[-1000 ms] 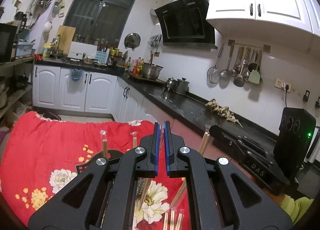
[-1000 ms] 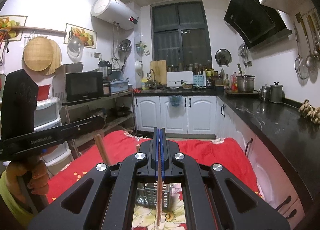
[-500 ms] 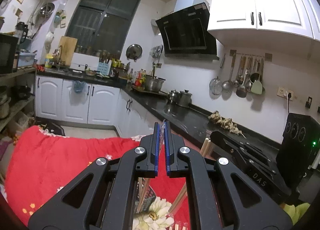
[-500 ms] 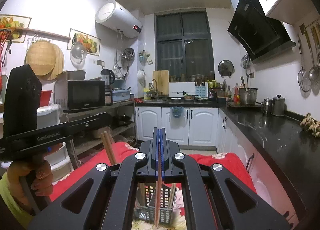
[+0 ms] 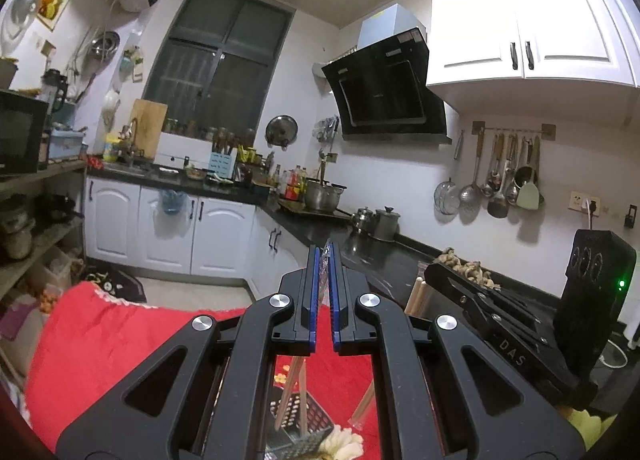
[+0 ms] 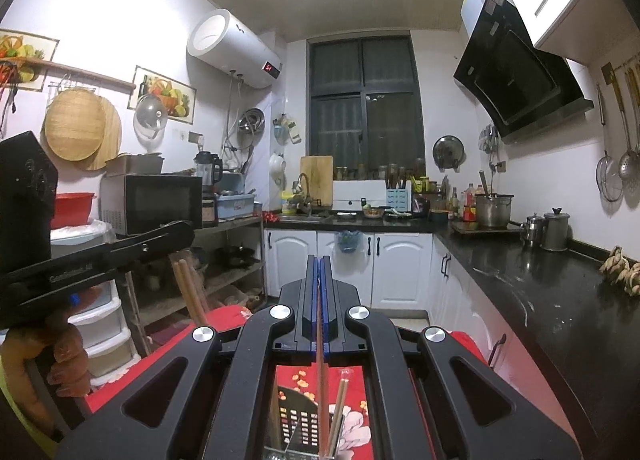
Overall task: Organize utensils
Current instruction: 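Lower the left tool's chopstick into the caddy and open while the right tool does likewise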
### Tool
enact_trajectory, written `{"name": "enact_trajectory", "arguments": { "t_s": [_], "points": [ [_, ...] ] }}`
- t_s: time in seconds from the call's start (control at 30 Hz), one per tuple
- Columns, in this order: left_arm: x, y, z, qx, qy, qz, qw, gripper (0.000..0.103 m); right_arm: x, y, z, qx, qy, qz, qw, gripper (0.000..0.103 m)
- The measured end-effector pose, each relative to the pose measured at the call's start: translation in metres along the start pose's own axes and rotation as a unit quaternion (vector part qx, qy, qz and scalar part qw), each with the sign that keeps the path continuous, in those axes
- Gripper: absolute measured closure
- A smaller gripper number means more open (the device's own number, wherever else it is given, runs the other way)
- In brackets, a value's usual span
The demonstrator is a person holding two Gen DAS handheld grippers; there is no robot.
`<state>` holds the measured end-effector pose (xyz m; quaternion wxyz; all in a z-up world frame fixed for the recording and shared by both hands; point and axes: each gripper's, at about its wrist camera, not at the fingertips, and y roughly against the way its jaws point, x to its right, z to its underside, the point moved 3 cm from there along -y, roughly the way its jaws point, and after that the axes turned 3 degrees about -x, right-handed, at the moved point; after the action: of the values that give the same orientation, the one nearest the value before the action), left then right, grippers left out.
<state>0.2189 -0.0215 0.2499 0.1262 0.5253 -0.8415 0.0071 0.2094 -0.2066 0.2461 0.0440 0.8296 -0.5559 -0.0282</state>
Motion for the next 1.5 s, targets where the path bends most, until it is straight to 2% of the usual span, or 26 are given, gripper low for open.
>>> {"name": "enact_trajectory", "arguments": {
  "t_s": [0.3,0.8,1.17,1.5],
  "points": [
    [-0.018,-0.014,0.008,-0.005,0.005,-0.023,0.9997,0.101,-0.003,-0.03,-0.001,0.0,0.003,-0.006,1.0,0.101],
    [-0.036,-0.051,0.049,-0.048,0.039,-0.016,0.998,0.101,0.005,-0.075,0.046,-0.032,-0.017,0.0,0.999,0.101],
    [-0.045,-0.067,0.088,-0.093,0.054,-0.016,0.994,0.101,0.014,-0.081,0.079,-0.068,-0.038,0.01,0.997,0.101],
    [-0.048,-0.07,0.107,-0.111,0.059,-0.024,0.9918,0.101,0.017,-0.08,0.098,-0.095,-0.056,0.014,0.994,0.1]
  ]
}}
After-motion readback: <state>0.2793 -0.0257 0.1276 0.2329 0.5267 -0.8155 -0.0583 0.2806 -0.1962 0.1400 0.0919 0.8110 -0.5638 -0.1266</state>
